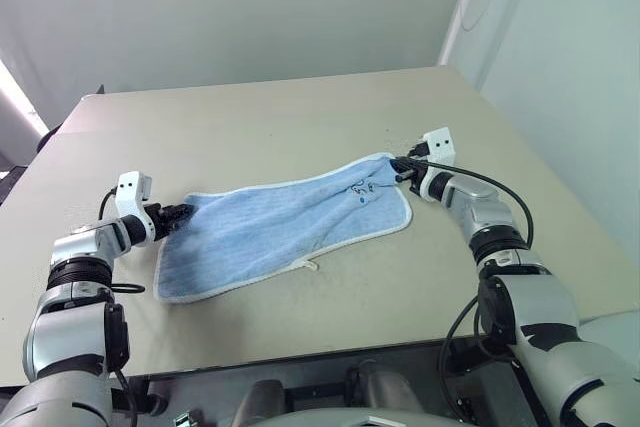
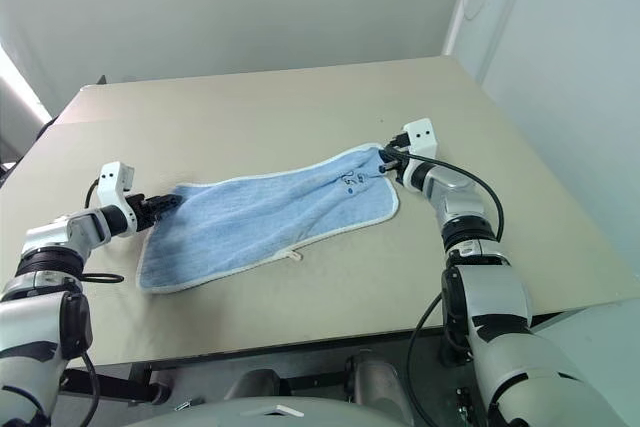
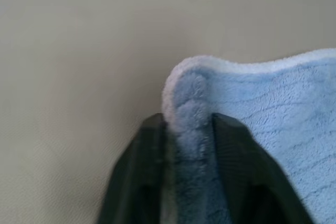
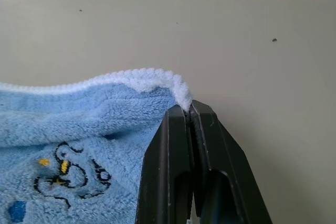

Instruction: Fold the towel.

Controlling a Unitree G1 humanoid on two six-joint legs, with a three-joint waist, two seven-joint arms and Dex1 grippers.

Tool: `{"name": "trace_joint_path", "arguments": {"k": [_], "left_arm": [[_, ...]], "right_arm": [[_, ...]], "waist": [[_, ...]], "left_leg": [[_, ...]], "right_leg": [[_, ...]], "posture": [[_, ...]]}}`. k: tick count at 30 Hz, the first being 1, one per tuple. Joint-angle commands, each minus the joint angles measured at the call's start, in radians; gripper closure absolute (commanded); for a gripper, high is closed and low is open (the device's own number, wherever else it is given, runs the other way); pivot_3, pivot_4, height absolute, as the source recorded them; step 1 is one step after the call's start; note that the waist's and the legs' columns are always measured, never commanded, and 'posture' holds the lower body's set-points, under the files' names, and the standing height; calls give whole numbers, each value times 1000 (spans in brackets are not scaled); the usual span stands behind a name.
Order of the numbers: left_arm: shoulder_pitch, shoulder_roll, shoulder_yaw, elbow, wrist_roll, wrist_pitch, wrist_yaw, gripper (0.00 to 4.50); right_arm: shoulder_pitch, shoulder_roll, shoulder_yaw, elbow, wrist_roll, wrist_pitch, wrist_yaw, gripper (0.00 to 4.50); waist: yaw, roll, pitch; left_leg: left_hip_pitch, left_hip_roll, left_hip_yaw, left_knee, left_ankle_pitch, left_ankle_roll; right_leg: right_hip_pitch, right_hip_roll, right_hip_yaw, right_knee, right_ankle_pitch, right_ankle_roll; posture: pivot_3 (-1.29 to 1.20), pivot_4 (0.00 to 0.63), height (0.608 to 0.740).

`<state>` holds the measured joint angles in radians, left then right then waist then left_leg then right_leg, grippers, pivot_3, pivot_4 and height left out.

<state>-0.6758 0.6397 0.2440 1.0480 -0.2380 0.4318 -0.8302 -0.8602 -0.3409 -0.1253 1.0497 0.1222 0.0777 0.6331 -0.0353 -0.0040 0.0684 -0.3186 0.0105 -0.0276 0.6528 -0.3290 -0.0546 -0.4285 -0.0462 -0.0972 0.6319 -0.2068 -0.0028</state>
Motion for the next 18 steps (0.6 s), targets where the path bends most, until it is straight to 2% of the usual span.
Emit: {"name": "trace_joint_path", "arguments": {"k": [1,6,11,14,18], "left_arm": [[10,-16,-1,-10,-4,-22,-20,4480],[41,-6,20,-66,-26,-80,-56,4480],[48,13,56,-140,-46,-129,-16,4480],[-16,4,105,-109,-40,-250,154,4480],[-137,-11,93,-8,18,-400,340,4480]], "right_arm": [[-5,-12,-4,-55,2,-8,-7,4500],[-1,-7,-5,-58,5,-19,-12,4500],[18,-16,-18,-103,31,-57,57,4500],[-21,-17,-60,-89,54,-97,8,4500],[-93,-18,-74,-28,40,-191,-57,4500]], "waist": [[0,0,0],[-2,0,0],[-5,0,0],[-4,-1,0],[-1,-2,0]], "left_leg": [[0,0,0,0,0,0],[0,0,1,0,0,0],[0,1,1,1,0,0],[0,2,1,1,0,0],[-1,2,1,5,0,0]], "right_leg": [[0,0,0,0,1,0],[0,0,1,-1,1,1],[0,0,1,-1,1,2],[0,1,1,0,1,2],[0,1,1,0,2,4]], "posture": [[0,0,740],[0,0,740],[0,0,740],[0,0,740],[0,0,740]]}}
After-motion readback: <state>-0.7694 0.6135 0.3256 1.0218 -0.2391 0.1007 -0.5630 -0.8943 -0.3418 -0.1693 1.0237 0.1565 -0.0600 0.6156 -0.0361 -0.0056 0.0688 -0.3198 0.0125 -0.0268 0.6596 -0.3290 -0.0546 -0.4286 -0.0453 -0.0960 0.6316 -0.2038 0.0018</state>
